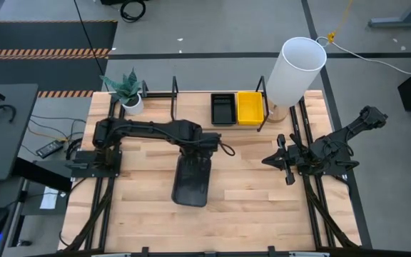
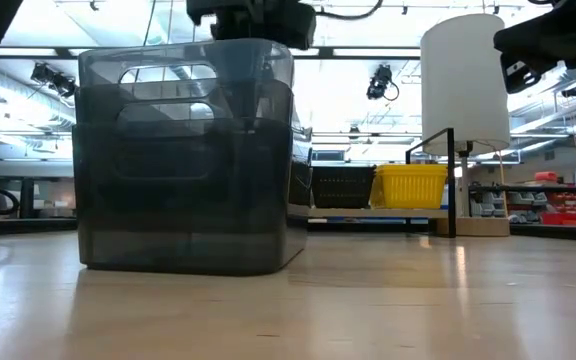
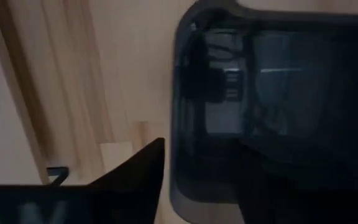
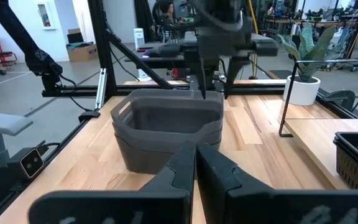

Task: Stack baskets on shelf by color
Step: Put the stacked gray bins on the shelf

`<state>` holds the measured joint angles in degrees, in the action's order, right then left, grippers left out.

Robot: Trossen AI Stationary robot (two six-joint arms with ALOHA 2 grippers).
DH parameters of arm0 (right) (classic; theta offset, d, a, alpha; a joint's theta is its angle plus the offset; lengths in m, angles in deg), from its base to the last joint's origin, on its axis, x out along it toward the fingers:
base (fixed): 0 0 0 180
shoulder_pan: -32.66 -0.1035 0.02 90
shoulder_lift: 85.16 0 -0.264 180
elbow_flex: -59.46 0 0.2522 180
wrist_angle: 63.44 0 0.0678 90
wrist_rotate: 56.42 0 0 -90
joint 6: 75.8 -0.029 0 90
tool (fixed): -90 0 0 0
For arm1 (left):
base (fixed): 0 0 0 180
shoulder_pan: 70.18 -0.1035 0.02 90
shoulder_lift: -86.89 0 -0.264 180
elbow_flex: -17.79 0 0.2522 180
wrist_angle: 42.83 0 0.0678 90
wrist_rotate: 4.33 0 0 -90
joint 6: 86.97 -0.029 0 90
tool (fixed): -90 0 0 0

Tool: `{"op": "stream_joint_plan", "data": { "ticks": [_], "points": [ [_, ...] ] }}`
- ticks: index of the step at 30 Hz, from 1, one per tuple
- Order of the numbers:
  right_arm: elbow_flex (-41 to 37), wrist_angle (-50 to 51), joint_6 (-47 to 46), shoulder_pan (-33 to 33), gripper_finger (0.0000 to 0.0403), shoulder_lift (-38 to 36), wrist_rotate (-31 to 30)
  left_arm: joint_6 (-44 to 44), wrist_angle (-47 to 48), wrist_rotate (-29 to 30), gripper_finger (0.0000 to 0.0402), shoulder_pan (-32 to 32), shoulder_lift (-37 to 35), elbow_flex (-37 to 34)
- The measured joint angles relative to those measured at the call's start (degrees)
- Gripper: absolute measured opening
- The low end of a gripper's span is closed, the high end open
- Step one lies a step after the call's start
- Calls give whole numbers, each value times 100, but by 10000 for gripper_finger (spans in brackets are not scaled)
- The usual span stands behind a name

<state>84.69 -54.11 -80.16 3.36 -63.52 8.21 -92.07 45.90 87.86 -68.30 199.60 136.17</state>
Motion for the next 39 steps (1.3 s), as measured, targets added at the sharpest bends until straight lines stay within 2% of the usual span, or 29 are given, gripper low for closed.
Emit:
{"op": "stream_joint_plan", "data": {
  "ticks": [4,8,12,16,20,25,29,33,39],
  "points": [
    [0,0,0,2,23,0,0,177,-143,-127,193,215,-211,3],
    [0,-7,0,2,23,0,0,682,-150,-214,188,616,-282,3],
    [0,-23,0,2,23,-2,-2,1271,-203,-567,180,1101,-282,3],
    [0,-24,0,2,23,-2,-2,1776,-655,-518,178,1599,-282,3],
    [0,-24,0,2,23,-2,-2,2247,-853,-457,201,1949,-282,3],
    [0,-21,0,1,23,-2,0,2556,-884,-170,250,2122,-80,-7],
    [0,-31,0,0,23,1,-2,2576,-935,-69,273,2175,87,3],
    [0,-29,0,2,23,14,-1,2538,-878,-52,272,2254,382,-4],
    [0,-31,0,2,23,16,-2,2508,-786,-47,245,2306,794,-1]
  ]
}}
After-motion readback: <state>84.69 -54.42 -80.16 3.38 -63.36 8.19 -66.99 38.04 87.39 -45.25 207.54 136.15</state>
